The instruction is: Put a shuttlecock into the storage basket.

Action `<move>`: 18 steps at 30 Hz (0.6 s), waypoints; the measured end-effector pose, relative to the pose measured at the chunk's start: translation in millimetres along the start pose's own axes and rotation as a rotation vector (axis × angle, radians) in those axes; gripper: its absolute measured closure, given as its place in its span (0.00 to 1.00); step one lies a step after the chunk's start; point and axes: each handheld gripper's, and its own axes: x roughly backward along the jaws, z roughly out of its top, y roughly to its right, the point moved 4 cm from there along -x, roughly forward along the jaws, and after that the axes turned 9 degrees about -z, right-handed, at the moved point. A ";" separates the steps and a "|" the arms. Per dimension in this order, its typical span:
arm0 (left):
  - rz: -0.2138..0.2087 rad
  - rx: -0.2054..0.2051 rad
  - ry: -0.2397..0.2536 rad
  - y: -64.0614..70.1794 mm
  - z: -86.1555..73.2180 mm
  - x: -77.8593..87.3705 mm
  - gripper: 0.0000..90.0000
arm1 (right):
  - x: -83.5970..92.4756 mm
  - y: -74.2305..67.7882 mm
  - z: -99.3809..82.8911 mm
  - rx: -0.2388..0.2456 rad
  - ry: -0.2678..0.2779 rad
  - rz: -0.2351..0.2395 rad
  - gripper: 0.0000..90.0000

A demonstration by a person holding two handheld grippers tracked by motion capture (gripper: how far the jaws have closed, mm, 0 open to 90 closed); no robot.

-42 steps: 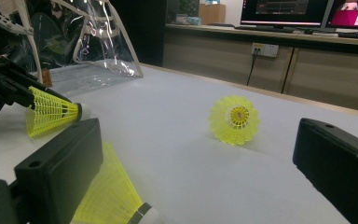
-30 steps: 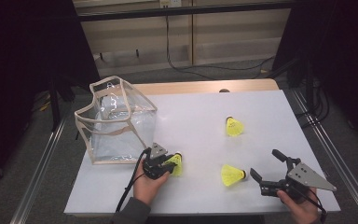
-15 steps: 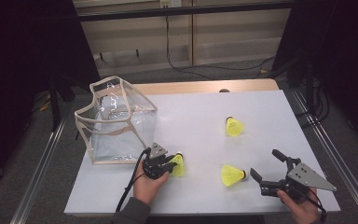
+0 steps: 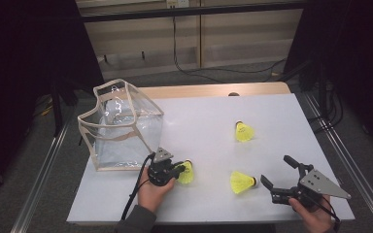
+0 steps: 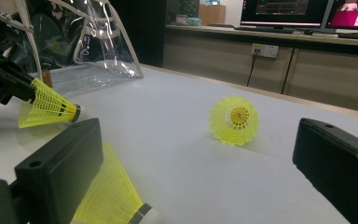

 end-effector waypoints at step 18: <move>-0.034 0.017 0.012 3.5 5.9 5.6 0.93 | 0.0 -0.2 0.2 0.001 0.001 0.002 0.02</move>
